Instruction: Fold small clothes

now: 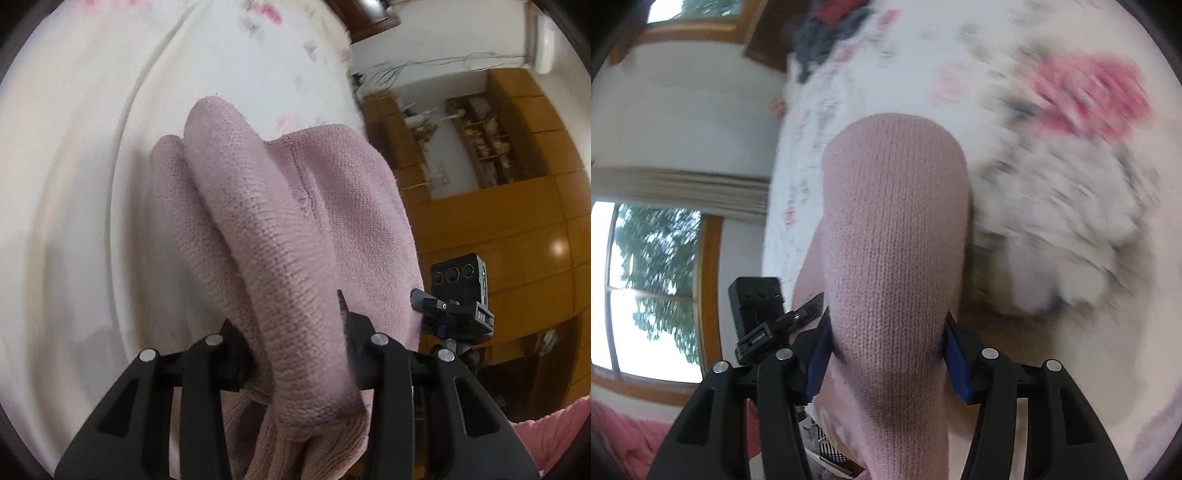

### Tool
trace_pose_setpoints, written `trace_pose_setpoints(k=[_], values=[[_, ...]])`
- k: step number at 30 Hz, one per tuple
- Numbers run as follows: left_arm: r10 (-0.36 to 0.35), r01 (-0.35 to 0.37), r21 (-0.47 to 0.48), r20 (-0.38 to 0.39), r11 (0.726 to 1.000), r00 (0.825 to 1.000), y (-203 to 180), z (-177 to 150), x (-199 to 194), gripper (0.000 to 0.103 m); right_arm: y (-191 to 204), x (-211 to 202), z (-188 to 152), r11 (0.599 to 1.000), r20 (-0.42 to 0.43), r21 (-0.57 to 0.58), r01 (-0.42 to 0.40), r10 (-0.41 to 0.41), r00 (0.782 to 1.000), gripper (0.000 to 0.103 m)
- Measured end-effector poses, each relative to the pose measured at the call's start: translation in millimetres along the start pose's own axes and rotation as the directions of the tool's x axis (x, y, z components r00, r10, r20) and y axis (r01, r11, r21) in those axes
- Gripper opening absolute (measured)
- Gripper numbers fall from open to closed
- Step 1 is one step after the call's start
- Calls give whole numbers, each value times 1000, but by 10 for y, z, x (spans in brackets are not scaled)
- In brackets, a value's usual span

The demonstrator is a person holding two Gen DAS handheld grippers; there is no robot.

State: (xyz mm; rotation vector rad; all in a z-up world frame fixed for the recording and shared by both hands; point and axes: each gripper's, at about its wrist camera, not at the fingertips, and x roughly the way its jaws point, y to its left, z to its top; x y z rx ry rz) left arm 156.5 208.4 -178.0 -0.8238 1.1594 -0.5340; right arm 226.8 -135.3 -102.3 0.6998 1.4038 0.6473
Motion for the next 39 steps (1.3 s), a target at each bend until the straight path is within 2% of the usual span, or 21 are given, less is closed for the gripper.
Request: trace_pose_setpoints(k=[2,5,9,15,17,20,24,27,29,31,35,39], values=[[22,-21,-14,5,1000,1000,96,-68,89,37,-260,31,-55,999,-12,27,23,-23,1000,55],[45,-45,-16,19,999,999,165,-125,151,42,-501,104,-115,998,-9,48,-34,34,999,56],[66,-65,-56,27,996,997,167,-161,156,51,-590,95,-150,997,-4,57,-53,54,999,60],[164,-161,-46,55,986,985,37,-326,-236,54,-364,-101,-369,999,-37,-41,10,-11,999,71],[191,-189,-29,73,982,979,-57,-452,-374,56,-350,-148,-491,998,-66,-60,16,-20,998,71],[225,-233,65,103,970,969,-352,-722,-530,59,-369,-158,-698,997,-114,-76,22,-30,993,71],[240,-250,144,81,958,967,-542,-979,-472,64,-432,-63,-903,994,-159,-97,55,-70,985,70],[305,-311,139,68,940,950,-500,-1058,-365,63,-412,-12,-925,991,-149,-112,80,-96,984,57],[327,-333,122,67,935,942,-408,-1107,-353,62,-367,-46,-937,988,-135,-131,86,-104,985,35],[363,-369,123,69,921,929,-356,-1137,-345,61,-348,-108,-964,985,-120,-148,86,-104,987,26],[424,-427,128,54,895,904,-299,-1214,-288,60,-389,-217,-1061,981,-100,-164,107,-125,987,24],[413,-418,114,68,901,908,-208,-1258,-277,63,-477,-171,-1128,980,-82,-157,123,-138,987,24]])
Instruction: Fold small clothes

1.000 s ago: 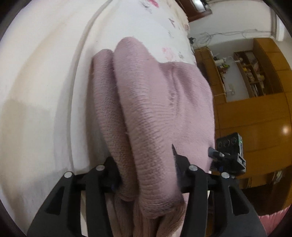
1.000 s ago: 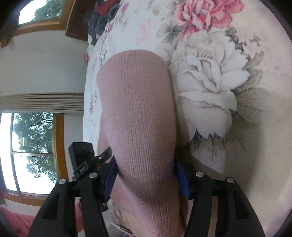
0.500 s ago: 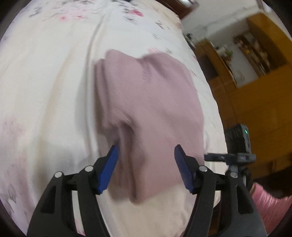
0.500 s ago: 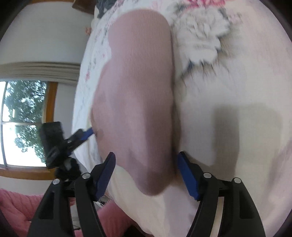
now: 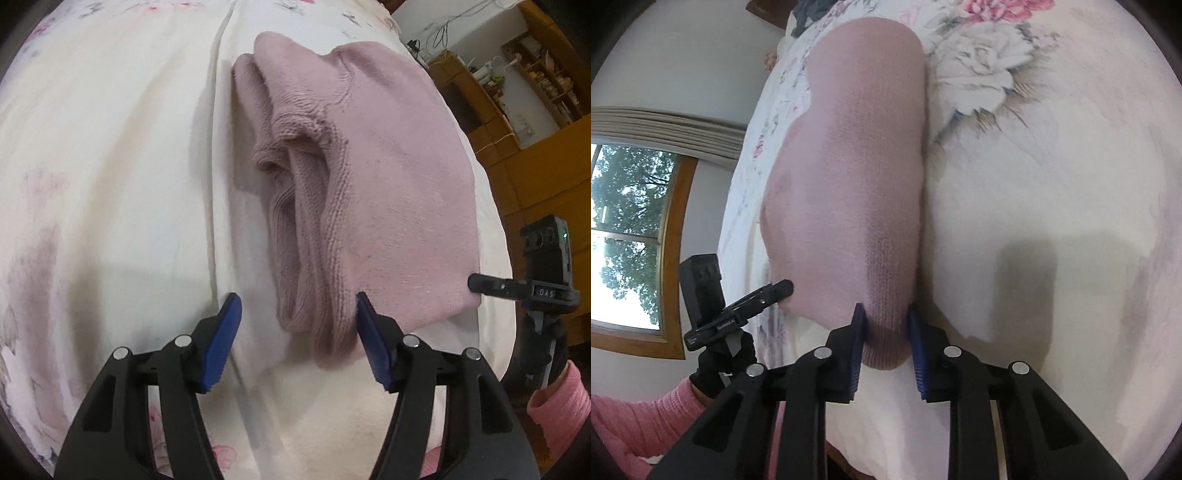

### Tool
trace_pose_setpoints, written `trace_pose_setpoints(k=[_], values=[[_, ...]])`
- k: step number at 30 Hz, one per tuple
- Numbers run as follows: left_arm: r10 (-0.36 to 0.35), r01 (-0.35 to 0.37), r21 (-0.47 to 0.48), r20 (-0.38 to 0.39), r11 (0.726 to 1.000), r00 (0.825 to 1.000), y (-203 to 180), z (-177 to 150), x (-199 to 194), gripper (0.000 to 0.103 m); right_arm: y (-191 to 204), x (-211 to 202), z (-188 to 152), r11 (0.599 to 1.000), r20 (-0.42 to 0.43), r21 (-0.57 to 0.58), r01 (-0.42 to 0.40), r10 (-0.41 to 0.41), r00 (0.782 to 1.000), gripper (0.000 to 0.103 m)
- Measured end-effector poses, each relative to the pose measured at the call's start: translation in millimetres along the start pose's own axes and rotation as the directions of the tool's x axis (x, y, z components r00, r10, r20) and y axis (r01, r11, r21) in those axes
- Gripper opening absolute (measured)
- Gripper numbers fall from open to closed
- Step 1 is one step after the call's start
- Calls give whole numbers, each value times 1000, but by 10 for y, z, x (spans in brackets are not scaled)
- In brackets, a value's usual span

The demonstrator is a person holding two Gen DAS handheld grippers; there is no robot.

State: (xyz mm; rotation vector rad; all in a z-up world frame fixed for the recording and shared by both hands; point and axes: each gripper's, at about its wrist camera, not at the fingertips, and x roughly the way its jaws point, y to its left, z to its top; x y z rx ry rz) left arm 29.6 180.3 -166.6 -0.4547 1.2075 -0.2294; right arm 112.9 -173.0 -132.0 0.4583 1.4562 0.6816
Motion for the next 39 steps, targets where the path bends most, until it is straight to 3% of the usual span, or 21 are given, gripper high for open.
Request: trace_pose_setpoints(k=[4,7,9,10,11,13,14,17,26,28,35,39], values=[[14,-14,-4,33,1000,999,-19,-77,-77,62,-36,-25,-94,999,45,36,-12,10,999,32],[33,-32,-15,68,999,997,-110,-144,-213,62,96,-170,-243,999,98,5,40,-41,994,40],[39,-38,-19,85,999,996,-158,-204,-320,64,236,-254,-354,996,129,-22,89,-85,988,47],[50,-48,-20,95,999,994,-218,-253,-384,65,281,-257,-369,993,142,-32,113,-107,984,58],[60,-59,-20,102,998,993,-301,-300,-402,70,363,-313,-441,987,160,-46,157,-148,976,71],[73,-71,-19,126,997,989,-391,-385,-547,72,464,-385,-535,970,188,-65,234,-219,958,85],[83,-81,-18,131,997,988,-423,-412,-594,74,552,-431,-594,955,210,-83,283,-261,942,86],[127,-126,-17,146,992,981,-514,-509,-727,78,676,-492,-733,936,227,-101,338,-310,923,93],[229,-233,3,160,973,960,-771,-597,-925,89,974,-574,-894,884,281,-99,457,-415,865,95],[235,-240,14,162,971,958,-826,-603,-956,89,1007,-559,-890,863,277,-86,497,-459,844,97],[255,-266,45,164,963,953,-955,-638,-1022,89,1230,-546,-933,749,306,-73,659,-612,730,99],[270,-282,53,172,958,947,-998,-697,-1084,89,1327,-559,-956,724,319,-73,686,-635,703,99]])
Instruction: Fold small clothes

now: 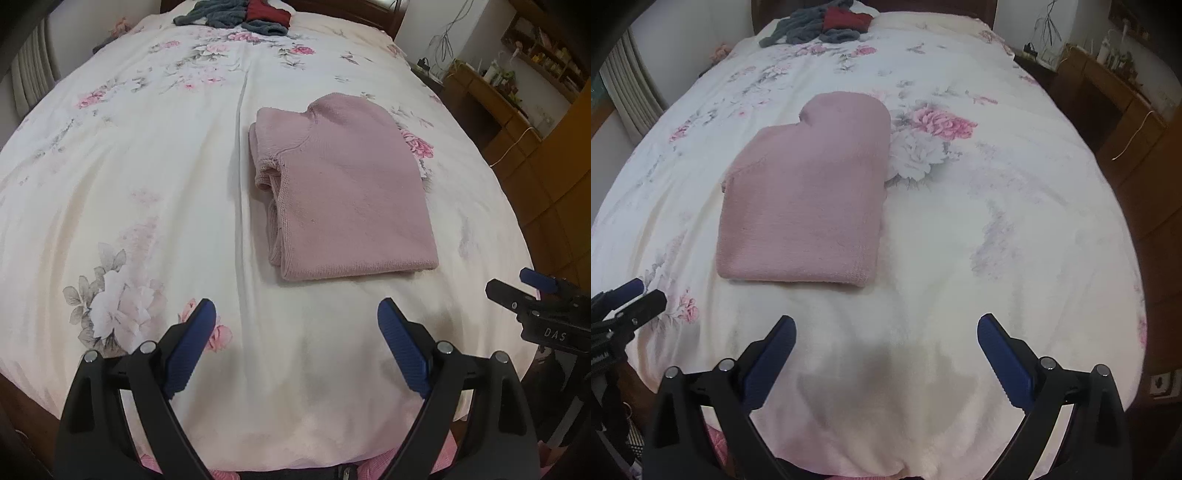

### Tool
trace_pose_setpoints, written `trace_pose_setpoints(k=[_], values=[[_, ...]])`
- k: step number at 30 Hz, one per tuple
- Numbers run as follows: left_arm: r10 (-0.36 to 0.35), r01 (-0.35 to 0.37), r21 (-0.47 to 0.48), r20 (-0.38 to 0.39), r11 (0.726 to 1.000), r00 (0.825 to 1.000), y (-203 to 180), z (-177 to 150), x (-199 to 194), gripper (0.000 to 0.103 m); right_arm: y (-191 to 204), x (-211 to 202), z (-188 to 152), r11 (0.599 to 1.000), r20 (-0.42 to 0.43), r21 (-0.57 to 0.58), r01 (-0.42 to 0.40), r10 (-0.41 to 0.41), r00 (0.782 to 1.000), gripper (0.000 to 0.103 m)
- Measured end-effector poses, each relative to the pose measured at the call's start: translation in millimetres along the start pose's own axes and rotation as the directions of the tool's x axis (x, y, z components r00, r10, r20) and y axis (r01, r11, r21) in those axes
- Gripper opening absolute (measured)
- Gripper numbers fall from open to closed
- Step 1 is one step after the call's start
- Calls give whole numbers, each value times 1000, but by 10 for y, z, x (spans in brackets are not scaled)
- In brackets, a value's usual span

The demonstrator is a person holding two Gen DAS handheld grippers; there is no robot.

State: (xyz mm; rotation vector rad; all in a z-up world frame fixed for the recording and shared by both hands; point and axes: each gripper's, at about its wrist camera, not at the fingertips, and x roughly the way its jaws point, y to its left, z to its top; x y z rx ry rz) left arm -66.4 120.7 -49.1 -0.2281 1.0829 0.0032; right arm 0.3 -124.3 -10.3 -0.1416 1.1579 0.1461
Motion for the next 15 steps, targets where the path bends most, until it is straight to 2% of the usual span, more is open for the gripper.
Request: trace_pose_setpoints(k=[6,15], values=[[42,-42,10,14,999,999,-27,-48,-109,89,28,-118,21,1000,4,8,19,-19,1000,99],[60,-61,28,25,998,998,-109,-19,-199,89,38,-254,17,998,35,11,55,-55,998,99]])
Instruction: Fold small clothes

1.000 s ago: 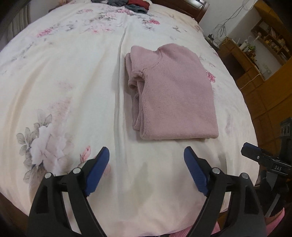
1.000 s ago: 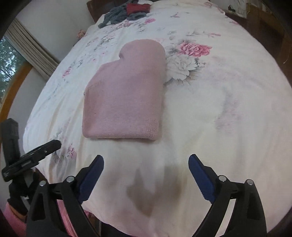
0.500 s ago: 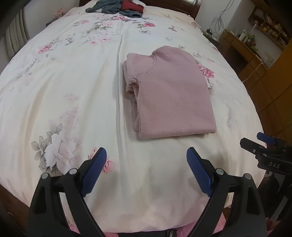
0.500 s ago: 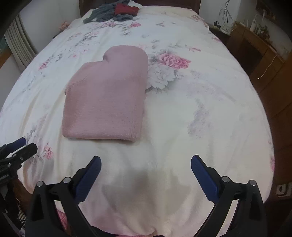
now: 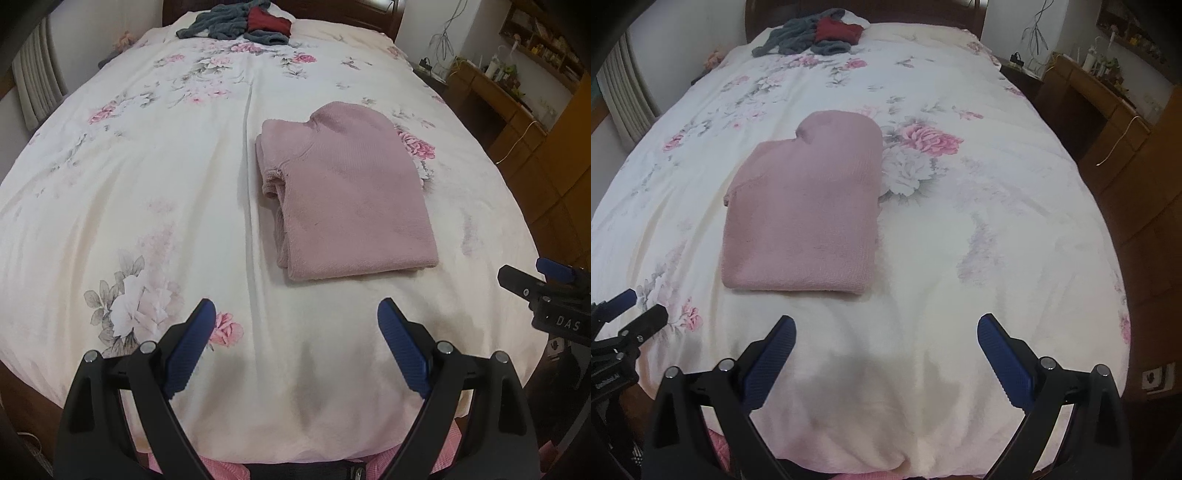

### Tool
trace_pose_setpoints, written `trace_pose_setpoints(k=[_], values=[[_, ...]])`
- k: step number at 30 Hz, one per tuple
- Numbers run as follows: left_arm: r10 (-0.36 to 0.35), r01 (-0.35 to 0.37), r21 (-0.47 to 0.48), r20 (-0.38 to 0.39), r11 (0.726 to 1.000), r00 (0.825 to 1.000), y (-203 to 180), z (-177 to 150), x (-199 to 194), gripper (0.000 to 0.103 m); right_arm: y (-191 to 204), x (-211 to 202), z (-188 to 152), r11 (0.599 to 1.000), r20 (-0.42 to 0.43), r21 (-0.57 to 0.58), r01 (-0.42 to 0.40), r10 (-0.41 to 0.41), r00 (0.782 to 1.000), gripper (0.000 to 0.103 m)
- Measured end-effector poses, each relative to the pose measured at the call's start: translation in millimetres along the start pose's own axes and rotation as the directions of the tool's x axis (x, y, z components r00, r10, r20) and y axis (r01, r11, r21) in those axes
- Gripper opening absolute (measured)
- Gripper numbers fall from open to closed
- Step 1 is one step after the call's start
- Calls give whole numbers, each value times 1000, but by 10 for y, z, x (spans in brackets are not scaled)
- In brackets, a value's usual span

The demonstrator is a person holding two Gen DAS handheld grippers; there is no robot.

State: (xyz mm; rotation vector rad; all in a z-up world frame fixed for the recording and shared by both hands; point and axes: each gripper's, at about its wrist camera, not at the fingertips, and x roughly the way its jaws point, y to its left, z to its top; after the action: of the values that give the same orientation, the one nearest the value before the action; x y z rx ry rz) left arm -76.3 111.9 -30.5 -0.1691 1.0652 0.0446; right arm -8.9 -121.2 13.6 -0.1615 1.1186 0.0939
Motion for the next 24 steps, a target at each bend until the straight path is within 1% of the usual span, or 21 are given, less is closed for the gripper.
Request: trace_pose_setpoints(k=[3,10,16,24], values=[[12,-12,15,11,1000,1000,-43,9,-16,89,5,-12,2,1000,0,-1,7,-7,1000,99],[21,-21,40,10,999,1000,-116,12,-6,89,-15,15,29,1000,-4,17,2,-2,1000,99],[26,-26,40,2,999,1000,-101,10,22,89,-34,79,50,1000,-15,21,13,-13,1000,99],[31,-31,34,-4,999,1000,-78,17,67,89,-47,132,63,1000,-21,22,9,-9,1000,99]])
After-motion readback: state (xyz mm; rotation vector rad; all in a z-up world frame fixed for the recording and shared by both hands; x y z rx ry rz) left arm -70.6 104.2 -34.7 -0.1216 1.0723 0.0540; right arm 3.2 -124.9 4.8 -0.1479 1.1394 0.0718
